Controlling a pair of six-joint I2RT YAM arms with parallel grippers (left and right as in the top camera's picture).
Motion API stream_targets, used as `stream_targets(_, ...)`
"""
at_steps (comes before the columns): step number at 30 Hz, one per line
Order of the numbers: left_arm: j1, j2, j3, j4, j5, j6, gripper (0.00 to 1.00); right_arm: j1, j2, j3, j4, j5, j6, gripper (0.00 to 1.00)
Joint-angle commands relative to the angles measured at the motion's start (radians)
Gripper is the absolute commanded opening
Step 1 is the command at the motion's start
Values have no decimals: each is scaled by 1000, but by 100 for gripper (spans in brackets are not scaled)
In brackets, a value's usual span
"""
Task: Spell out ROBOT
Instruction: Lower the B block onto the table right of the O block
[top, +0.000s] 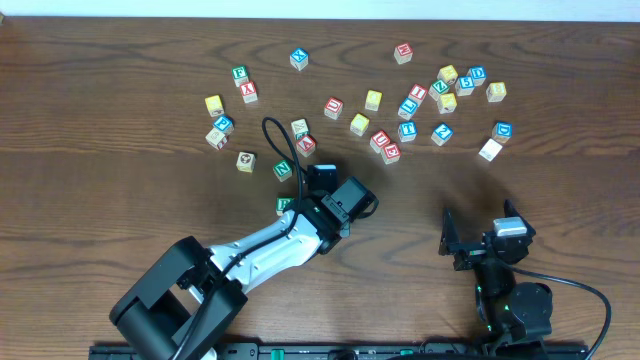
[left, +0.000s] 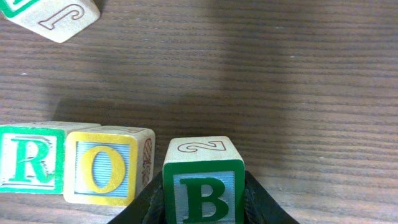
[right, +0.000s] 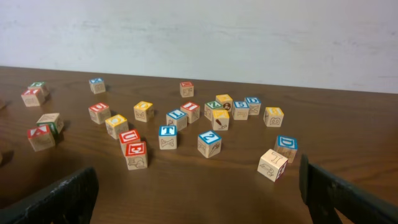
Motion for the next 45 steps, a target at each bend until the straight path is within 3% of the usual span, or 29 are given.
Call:
stream_targets(1, 25, 11, -12, -1, 42, 39, 8, -6, -5, -1, -4, -2, -11, 99)
stream_targets(10, 122, 12, -12, -2, 166, 76, 7, -6, -5, -1, -4, -2, -11, 99)
stream_targets(36, 116, 12, -12, -21, 175, 64, 8, -6, -5, -1, -4, -2, -11, 99)
stream_targets(39, 116, 12, -12, -21, 176, 63, 17, -6, -5, -1, -4, -2, -11, 99)
stream_targets(40, 116, 12, -12, -21, 176, 63, 24, -6, -5, -1, -4, -2, -11, 99)
stream_targets(45, 116, 12, -12, -21, 180, 64, 37, -6, -5, -1, -4, -2, -11, 99)
